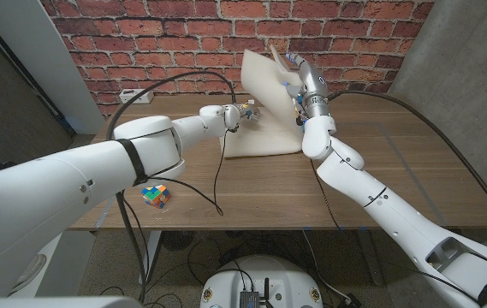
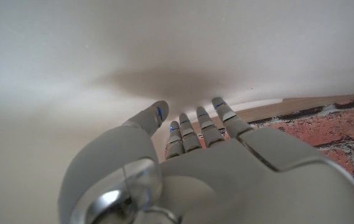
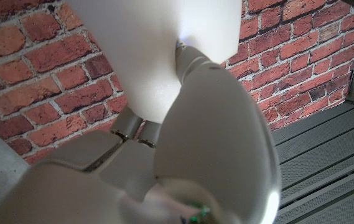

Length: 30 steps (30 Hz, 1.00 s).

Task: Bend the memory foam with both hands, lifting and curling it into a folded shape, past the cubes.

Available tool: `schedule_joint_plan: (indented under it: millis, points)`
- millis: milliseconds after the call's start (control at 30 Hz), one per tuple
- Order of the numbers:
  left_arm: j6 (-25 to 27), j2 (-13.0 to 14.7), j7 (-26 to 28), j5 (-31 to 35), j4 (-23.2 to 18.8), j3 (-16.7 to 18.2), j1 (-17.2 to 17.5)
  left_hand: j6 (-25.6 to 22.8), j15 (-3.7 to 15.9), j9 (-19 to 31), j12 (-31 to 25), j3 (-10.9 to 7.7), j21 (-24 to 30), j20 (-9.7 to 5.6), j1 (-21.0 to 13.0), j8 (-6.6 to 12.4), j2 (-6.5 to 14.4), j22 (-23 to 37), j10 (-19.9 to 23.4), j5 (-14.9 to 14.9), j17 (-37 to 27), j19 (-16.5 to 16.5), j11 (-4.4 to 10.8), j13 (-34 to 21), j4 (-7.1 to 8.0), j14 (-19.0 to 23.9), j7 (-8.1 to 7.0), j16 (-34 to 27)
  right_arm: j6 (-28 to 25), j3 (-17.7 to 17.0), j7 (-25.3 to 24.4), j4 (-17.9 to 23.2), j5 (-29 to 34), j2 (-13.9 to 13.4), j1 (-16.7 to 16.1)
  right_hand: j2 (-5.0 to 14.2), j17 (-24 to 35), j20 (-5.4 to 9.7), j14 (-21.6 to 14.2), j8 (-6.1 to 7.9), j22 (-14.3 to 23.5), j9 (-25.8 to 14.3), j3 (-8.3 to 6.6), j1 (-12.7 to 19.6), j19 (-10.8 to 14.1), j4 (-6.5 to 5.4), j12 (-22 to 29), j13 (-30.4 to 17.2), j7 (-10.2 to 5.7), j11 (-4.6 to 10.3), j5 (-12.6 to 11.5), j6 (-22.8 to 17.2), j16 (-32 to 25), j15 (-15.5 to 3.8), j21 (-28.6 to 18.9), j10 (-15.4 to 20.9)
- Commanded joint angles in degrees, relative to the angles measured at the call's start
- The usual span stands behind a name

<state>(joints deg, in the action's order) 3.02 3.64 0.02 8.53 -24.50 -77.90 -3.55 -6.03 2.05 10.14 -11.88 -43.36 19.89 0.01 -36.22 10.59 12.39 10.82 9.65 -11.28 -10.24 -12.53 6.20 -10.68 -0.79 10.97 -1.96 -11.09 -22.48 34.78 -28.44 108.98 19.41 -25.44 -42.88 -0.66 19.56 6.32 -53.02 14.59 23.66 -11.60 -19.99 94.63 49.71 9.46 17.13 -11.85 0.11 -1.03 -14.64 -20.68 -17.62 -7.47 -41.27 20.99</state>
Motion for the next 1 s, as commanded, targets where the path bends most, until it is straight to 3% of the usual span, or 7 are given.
schedule_joint_plan:
  millis: [33,267,667,1000]
  points:
    - [0.4,0.0,0.0,-0.1,0.0,-0.2,0.1,-0.1,2.81,0.0,0.1,-0.46,0.4,-0.04,-0.8,-0.12,-0.1,0.2,-0.2,0.0,-0.1,0.0,-0.07,0.0,-0.17,-0.1,-0.1,-0.1,3.6,-2.7,4.3,0.5,-13.8,2.3,-0.9,0.22,0.3,6.64,-0.5,-0.29,0.1,-0.2,0.26,0.8,-0.4,-0.1,-0.2,-0.3,0.54,-0.41,-0.4,-0.4,0.0,-5.6,-0.7,0.4]
    - [1.0,0.0,0.1,-0.4,0.0,-0.1,0.1,-0.1,2.92,0.0,0.1,-0.53,0.4,-0.07,-1.0,-0.15,-0.1,0.2,-0.1,0.0,-0.1,-0.1,-0.16,0.0,-0.17,-0.1,-0.1,-0.1,3.3,-4.1,7.1,0.2,-23.3,4.0,-1.0,0.21,0.3,6.62,-0.5,-0.18,0.2,-0.2,0.34,0.9,-0.6,-0.07,-0.1,-0.4,0.81,-0.72,-0.4,-0.9,0.1,-5.57,-1.1,0.9]
    - [2.2,-0.5,0.2,-0.5,0.0,-0.2,0.0,-0.1,3.07,0.0,0.2,-0.55,0.4,-0.28,-1.2,-0.15,-0.3,0.2,-0.2,0.0,0.0,-0.1,0.01,0.0,-0.32,-0.1,-0.2,0.0,0.0,-7.5,13.7,-3.0,-45.6,6.5,-0.3,0.24,0.3,6.63,-0.5,-0.15,0.4,-0.2,0.49,1.0,-1.0,-0.07,-0.4,-0.4,1.75,-1.58,-0.4,-1.5,0.3,-5.51,-1.8,1.0]
    - [5.9,-0.8,0.5,-1.4,0.0,0.1,-0.1,-0.5,2.79,0.0,0.1,-0.42,0.4,-0.21,-1.4,-0.06,-0.4,0.2,0.0,0.0,0.0,0.0,-0.53,0.0,-0.46,0.0,0.2,0.0,0.8,-4.8,11.0,-4.5,-47.6,4.6,1.4,0.24,0.3,6.61,-0.5,-0.21,0.5,-0.2,0.59,1.0,-1.3,-0.09,-0.6,-0.4,2.04,-1.75,-0.4,-1.7,0.4,-5.48,-2.2,0.8]
